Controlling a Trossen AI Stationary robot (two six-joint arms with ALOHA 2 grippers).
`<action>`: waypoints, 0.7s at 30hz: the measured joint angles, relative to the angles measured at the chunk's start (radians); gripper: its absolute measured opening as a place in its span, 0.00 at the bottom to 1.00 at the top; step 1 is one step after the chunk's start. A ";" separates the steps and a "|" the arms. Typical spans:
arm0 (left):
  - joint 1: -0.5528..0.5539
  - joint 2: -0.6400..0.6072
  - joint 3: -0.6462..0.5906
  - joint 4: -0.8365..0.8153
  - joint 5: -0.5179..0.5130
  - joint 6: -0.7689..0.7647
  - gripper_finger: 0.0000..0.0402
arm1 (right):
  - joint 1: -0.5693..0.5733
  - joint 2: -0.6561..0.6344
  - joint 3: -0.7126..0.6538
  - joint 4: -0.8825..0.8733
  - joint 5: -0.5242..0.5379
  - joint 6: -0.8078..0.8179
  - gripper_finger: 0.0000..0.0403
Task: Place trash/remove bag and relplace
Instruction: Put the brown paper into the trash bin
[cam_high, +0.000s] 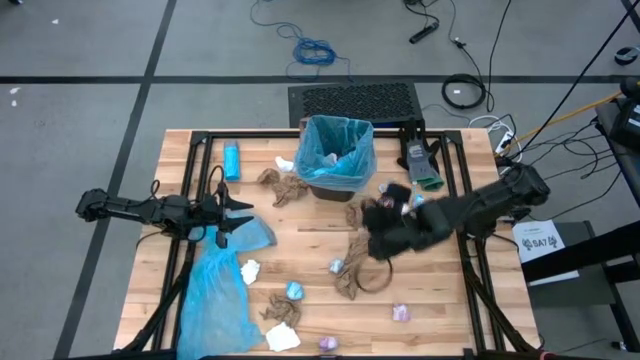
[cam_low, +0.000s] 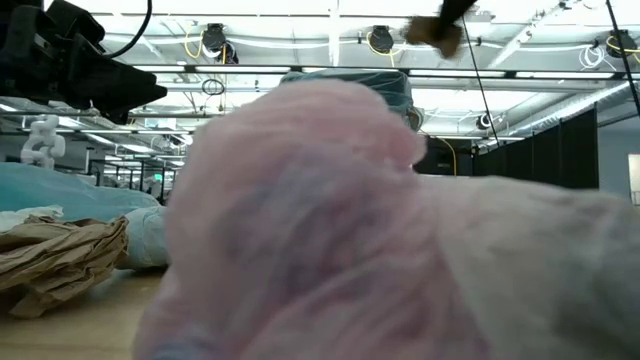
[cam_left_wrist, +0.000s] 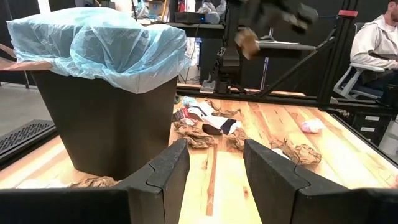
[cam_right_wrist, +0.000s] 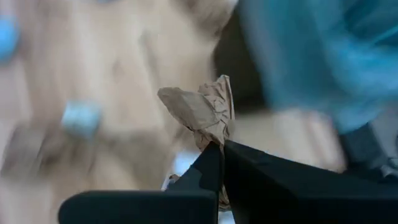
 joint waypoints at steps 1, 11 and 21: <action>0.000 0.000 0.000 0.000 0.000 0.000 0.39 | -0.034 0.000 0.024 0.021 0.018 -0.033 0.00; 0.000 0.000 0.000 0.000 0.001 0.000 0.39 | -0.368 -0.002 0.142 0.457 -0.052 -0.420 0.00; 0.000 0.000 0.015 0.033 -0.009 0.000 0.39 | -0.609 0.084 0.142 0.592 -0.200 -0.504 0.00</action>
